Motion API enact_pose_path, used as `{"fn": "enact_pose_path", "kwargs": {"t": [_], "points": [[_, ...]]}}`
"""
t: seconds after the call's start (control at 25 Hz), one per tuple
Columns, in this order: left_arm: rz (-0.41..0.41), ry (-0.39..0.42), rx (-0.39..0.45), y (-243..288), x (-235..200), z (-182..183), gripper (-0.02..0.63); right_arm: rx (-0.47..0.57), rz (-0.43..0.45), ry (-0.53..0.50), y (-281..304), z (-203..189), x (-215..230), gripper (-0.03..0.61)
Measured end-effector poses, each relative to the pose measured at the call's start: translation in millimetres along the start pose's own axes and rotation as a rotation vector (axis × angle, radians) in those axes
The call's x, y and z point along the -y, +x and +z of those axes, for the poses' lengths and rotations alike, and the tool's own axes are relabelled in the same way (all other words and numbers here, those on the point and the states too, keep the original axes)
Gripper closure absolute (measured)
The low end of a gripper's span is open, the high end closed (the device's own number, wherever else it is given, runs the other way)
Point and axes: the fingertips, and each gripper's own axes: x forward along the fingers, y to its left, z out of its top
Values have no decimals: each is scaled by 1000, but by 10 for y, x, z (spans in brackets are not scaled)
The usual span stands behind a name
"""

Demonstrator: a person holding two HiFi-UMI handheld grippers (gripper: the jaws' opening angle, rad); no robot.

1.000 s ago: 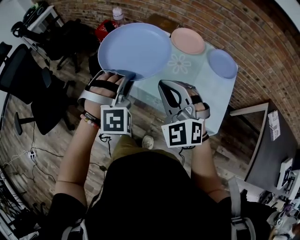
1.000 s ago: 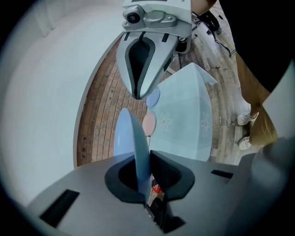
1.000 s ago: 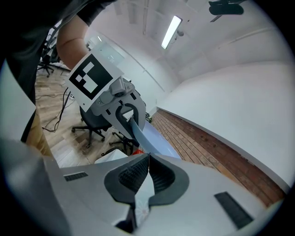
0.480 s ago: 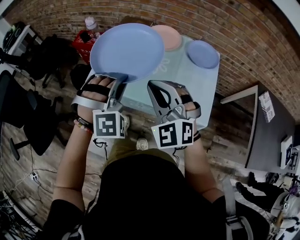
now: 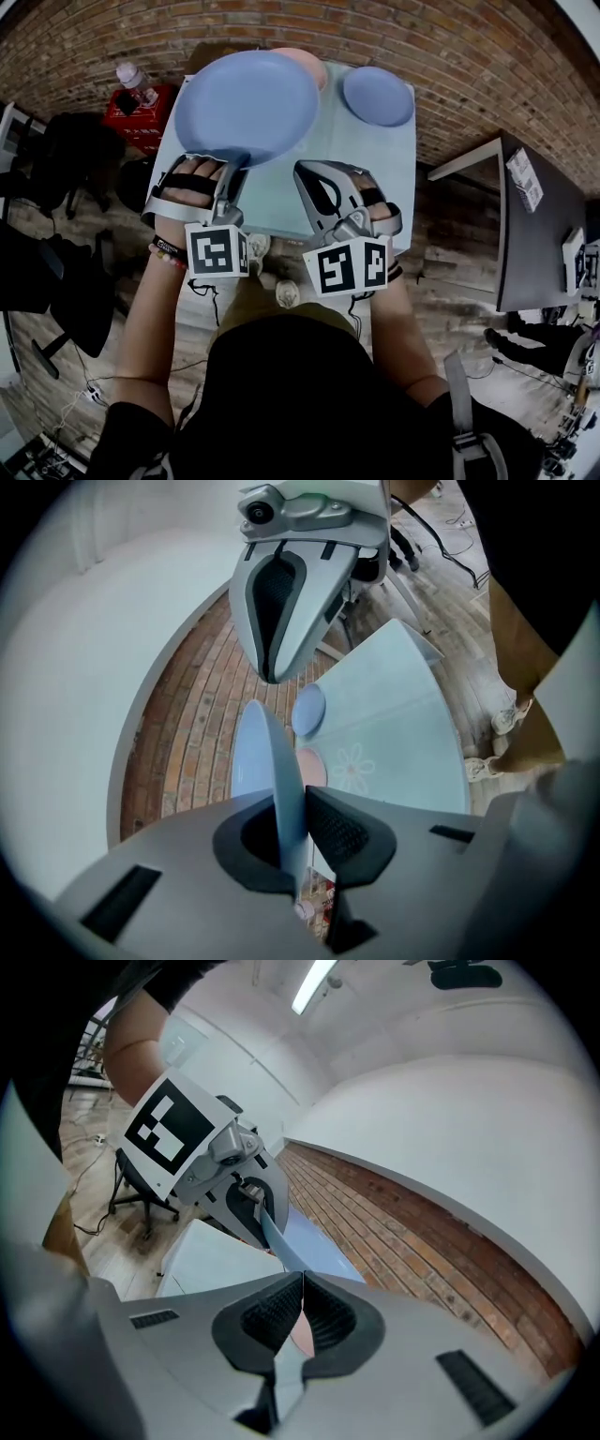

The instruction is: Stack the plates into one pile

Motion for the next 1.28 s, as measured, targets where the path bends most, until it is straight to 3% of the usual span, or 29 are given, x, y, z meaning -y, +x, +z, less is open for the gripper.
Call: {"fn": "enact_pose_path", "kwargs": {"t": [0.6,1.28], "points": [[-141,60,136,1603,-404,-627,566,-159,-71,65,1387,-372,816,543],[-310,70,269,2745,-233,-765,566,-333,-142,147,2084,-935,1240,543]]}}
